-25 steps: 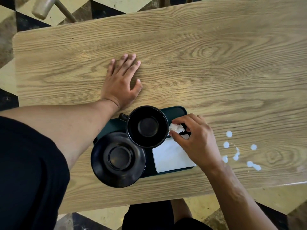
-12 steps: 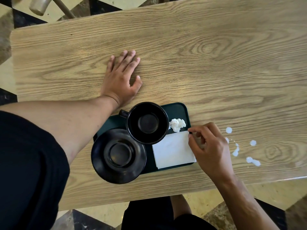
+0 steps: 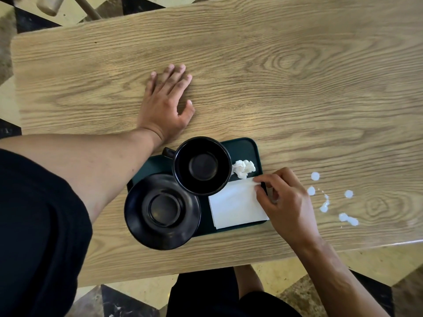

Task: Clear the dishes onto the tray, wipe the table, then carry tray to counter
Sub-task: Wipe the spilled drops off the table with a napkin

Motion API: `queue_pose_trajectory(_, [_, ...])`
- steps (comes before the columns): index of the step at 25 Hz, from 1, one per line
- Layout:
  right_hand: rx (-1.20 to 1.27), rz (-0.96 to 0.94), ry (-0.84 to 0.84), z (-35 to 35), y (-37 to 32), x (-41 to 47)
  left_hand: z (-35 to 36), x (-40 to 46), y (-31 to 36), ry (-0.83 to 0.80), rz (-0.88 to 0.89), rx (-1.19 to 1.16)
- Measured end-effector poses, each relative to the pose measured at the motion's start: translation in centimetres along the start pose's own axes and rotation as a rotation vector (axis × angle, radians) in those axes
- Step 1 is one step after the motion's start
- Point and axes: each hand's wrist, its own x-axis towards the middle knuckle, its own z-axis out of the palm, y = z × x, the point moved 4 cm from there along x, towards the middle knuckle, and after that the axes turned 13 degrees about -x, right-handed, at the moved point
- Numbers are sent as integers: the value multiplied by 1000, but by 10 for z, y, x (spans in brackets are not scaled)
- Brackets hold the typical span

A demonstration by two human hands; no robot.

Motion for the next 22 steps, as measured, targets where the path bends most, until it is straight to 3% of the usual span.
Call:
queue_pose_trajectory(5, [26,-32,7,-3,-2,3,1,0,0,3,2,-2])
queue_pose_trajectory(8, [208,-74,1,-14,-7,-2,1,0,-1,4,1,8])
queue_pose_trajectory(11, [745,190,-83,-19,4,-4,2,0,-1,-1,3,9])
queue_pose_trajectory(14, [1069,493,46,-25,26,-1,2,0,-1,5,7,6])
queue_pose_trajectory(16, [1085,640,212,-33,42,6,1,1,-2,5,6,8])
queue_pose_trajectory(19, [913,793,400,-46,64,25,3,1,-3,2,9,5])
queue_pose_trajectory(22, [649,768,325,-54,73,54,3,1,-4,11,12,3])
